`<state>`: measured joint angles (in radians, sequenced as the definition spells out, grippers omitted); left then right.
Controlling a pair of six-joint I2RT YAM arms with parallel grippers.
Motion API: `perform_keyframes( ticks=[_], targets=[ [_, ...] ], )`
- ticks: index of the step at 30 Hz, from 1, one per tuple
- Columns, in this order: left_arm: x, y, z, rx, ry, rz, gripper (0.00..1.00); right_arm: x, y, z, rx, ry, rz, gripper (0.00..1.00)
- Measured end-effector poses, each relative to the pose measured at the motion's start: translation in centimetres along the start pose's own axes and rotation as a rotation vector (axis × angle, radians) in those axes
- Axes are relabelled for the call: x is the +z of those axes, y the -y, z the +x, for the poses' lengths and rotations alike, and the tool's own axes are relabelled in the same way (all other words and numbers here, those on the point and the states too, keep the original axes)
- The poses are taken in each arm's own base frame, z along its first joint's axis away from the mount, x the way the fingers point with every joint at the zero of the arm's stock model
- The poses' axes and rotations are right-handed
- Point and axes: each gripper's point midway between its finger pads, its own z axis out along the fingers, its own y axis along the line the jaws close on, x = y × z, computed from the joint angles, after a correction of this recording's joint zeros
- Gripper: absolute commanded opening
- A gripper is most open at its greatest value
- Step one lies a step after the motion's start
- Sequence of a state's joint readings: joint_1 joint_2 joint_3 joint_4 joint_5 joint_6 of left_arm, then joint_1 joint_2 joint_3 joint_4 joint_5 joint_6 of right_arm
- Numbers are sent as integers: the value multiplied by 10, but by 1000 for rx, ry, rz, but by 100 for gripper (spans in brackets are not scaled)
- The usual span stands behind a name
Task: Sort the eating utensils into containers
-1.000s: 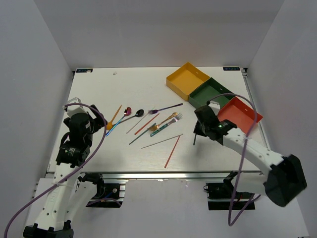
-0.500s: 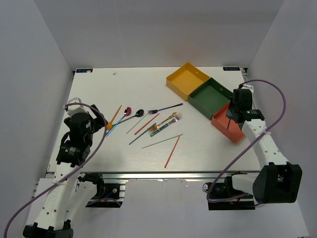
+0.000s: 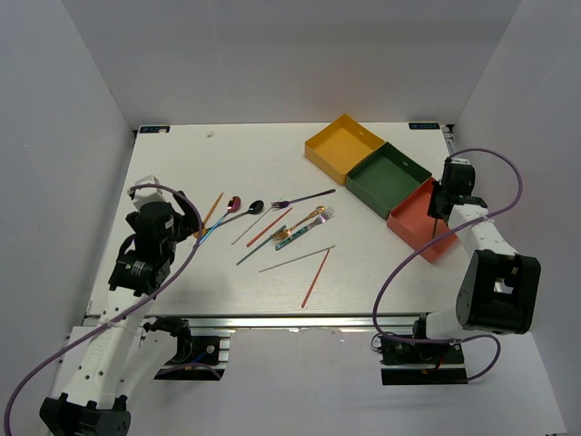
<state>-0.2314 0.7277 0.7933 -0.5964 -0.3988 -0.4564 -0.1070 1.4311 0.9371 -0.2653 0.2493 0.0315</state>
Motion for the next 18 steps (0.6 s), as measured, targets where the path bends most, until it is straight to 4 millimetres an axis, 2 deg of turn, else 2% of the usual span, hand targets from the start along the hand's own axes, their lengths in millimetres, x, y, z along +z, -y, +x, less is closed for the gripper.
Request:
perform_keyframes(
  ticks=[2,4,7,9,11,16,17,18],
  targets=[
    [1,0,1,1,-3,-1,98,2,0,1,-3,-2,-1,0],
    [1,0,1,1,-4,-1,98,2,0,-1,0,9,-1,17],
    [1,0,1,1,-4,0,98,2,0,-2,9,13,4,31],
    [1,0,1,1,-4,0,98,3,1,-2,12,12,9,34],
    [0,0,1,1,-3,1,98,3,1,-2,16,11,9,42],
    [-1,1,0,-1,0,4,98,2,-1,-2,22,13,1,44],
    [-1,1,0,-1,1,4,98,0,-2,-3,27,14,-4,77],
    [-1,1,-1,-1,2,5,98,-3,-4,-3,44,16,-15,89]
  ],
)
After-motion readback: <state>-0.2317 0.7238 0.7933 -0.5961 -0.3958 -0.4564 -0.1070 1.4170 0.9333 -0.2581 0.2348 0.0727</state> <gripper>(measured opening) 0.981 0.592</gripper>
